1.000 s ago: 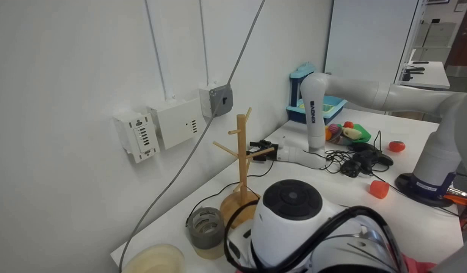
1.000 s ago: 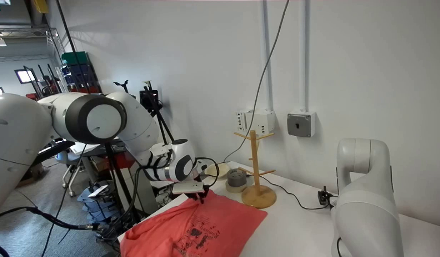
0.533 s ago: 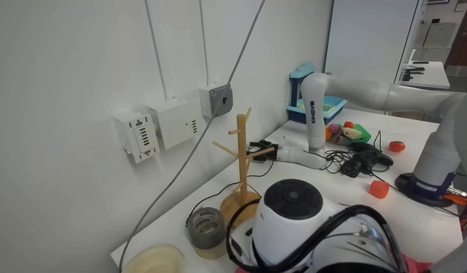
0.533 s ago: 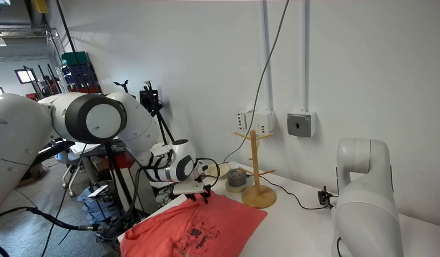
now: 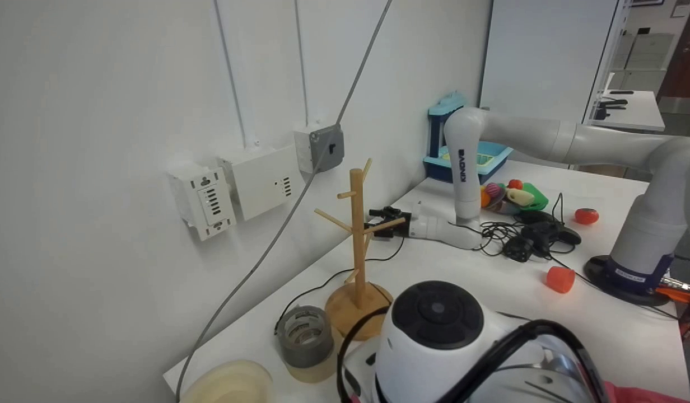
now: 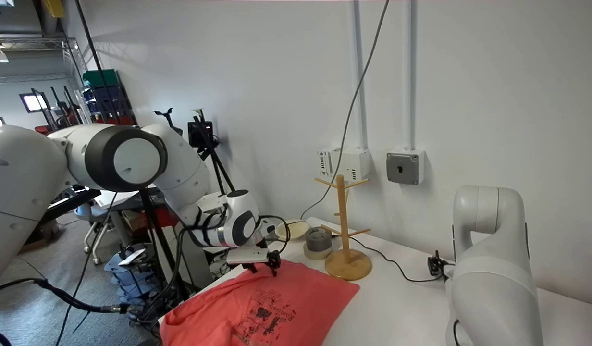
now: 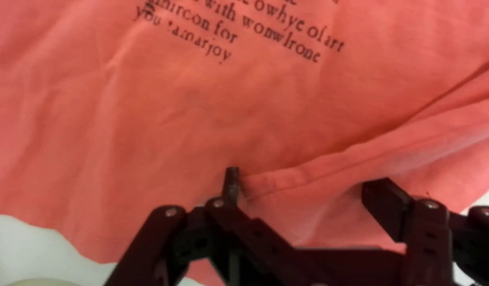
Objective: Fold the sweatshirt
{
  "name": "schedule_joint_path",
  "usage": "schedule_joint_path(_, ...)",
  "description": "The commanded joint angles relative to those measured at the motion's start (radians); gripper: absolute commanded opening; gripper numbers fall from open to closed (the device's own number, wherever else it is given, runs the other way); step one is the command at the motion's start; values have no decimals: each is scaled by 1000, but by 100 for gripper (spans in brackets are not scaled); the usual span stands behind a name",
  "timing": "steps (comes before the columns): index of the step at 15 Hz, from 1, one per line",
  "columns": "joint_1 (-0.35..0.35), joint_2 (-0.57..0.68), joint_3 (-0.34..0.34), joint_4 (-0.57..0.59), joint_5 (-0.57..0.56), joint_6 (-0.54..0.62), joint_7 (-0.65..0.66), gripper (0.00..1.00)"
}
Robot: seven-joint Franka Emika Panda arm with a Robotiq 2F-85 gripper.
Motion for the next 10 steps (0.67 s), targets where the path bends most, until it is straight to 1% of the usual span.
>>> schedule_joint_path(1,31,-50,-17,-58,-12,-33,52,100)
schedule_joint_path(4,45,-68,-22,-88,-15,-39,73,100)
schedule_joint_path(5,48,-72,-22,-96,-15,-40,79,94)
schedule_joint_path(6,52,-78,-22,-104,-16,-42,84,81)
schedule_joint_path(7,57,-83,-22,-110,-17,-46,89,70)
schedule_joint_path(8,61,-89,-23,-116,-19,-50,94,69)
schedule_joint_path(10,69,-104,-24,-127,-22,-56,103,53)
